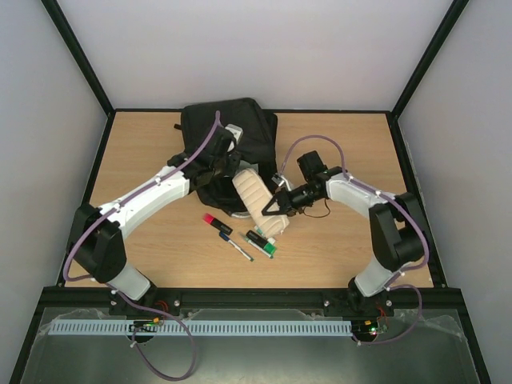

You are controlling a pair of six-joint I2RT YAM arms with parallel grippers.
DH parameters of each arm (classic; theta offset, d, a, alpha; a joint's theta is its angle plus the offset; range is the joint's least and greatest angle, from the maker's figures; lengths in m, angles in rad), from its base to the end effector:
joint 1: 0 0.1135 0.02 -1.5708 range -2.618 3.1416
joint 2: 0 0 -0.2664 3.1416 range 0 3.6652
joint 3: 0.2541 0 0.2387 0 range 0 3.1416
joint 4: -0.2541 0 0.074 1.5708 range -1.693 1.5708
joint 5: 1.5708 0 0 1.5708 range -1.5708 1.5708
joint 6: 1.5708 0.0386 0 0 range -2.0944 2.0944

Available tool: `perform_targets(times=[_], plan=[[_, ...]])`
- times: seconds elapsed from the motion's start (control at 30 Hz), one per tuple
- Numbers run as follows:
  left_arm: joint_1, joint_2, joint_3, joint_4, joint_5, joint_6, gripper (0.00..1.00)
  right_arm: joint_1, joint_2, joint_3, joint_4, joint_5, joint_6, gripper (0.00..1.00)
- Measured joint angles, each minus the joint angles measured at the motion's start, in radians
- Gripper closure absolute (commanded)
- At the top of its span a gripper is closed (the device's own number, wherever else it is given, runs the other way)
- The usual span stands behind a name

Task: Pack the student bag
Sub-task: Place the stationery in the student bag.

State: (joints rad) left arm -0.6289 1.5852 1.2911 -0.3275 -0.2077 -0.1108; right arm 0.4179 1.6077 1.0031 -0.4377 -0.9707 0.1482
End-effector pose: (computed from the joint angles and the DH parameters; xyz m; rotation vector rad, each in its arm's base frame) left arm 0.2903 -0.2013 0.3052 0.4457 2.1376 -0.1931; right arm 0.2634 0.1518 0.2150 -0.6978 2.4582 1.4723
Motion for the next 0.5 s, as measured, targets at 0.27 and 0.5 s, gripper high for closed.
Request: perform_targets(times=[0.27, 0.5], plan=[[0.000, -0.082, -0.043, 0.016, 0.039, -0.010, 0.98, 0.006, 0.225, 0.018, 0.251, 0.015, 0.206, 0.99], [0.000, -0.085, -0.052, 0.024, 0.060, -0.018, 0.98, 0.011, 0.278, 0.050, 0.393, 0.012, 0.335, 0.99]])
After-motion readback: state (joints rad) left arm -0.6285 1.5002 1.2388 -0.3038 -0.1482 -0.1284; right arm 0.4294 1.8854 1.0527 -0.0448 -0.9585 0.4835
